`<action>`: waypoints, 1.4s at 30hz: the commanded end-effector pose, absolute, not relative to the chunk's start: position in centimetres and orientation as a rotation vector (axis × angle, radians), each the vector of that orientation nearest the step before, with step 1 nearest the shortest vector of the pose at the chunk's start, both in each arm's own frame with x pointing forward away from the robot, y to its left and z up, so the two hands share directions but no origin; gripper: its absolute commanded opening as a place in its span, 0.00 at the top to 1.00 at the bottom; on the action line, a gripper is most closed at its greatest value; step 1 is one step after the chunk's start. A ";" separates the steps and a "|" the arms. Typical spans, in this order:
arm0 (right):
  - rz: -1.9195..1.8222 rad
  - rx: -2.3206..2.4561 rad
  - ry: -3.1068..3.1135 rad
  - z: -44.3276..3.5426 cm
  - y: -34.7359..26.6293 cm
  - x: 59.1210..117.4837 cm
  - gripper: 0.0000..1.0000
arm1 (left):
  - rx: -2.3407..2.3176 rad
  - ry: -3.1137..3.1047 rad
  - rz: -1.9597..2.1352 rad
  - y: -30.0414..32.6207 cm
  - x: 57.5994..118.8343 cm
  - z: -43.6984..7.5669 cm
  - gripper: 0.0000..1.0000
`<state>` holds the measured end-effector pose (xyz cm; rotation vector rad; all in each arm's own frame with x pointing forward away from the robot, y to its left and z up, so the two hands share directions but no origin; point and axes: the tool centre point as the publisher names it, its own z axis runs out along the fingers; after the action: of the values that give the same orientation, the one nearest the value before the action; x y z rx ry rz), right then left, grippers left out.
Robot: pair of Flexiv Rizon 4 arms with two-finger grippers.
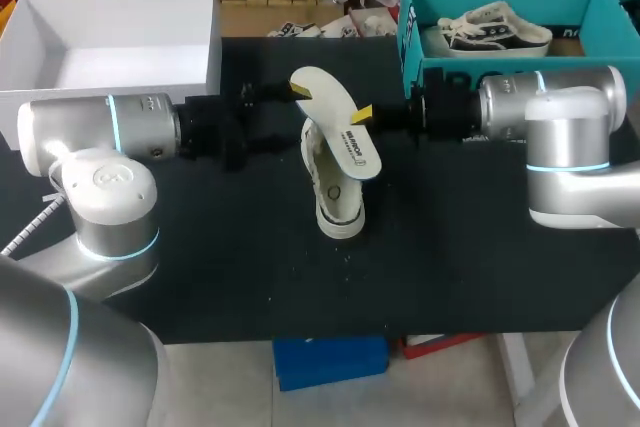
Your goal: Take the shoe out of the shoebox, open the shoe tongue, remove and reinsert the insole, then place the shoe into the shoebox
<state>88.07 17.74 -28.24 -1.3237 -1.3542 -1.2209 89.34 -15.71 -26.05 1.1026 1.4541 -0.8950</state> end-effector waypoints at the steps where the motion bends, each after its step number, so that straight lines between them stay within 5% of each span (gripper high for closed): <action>1: -1.220 -1.327 -1.355 -28.2 17.8 88.0 1.00 | 1.132 1.446 -0.897 -16.9 89.8 -26.1 0.00; 15: -1.220 -1.327 -1.355 -28.2 17.8 88.0 1.00 | 1.159 1.430 -0.889 -19.0 90.2 -26.0 0.00; 19: -1.220 -1.327 -1.355 -28.2 17.8 88.0 1.00 | 1.163 1.426 -0.890 -19.5 90.4 -26.2 0.26; 21: -1.220 -1.327 -1.355 -28.2 17.8 88.0 1.00 | 1.166 1.427 -0.885 -19.7 90.5 -26.2 0.55; 26: -1.220 -1.327 -1.355 -28.2 17.8 88.0 1.00 | 1.171 1.426 -0.884 -20.1 90.6 -26.5 0.73; 28: -1.220 -1.327 -1.355 -28.2 17.8 88.0 1.00 | 1.171 1.427 -0.885 -20.2 90.6 -26.6 0.91; 42: -1.220 -1.327 -1.355 -28.2 17.8 88.0 1.00 | 1.175 1.464 -0.887 -20.0 89.9 -27.8 1.00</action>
<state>87.99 17.78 -28.28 -1.3232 -1.3548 -1.2198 90.03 -20.00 -27.71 1.1734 1.4593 -0.8937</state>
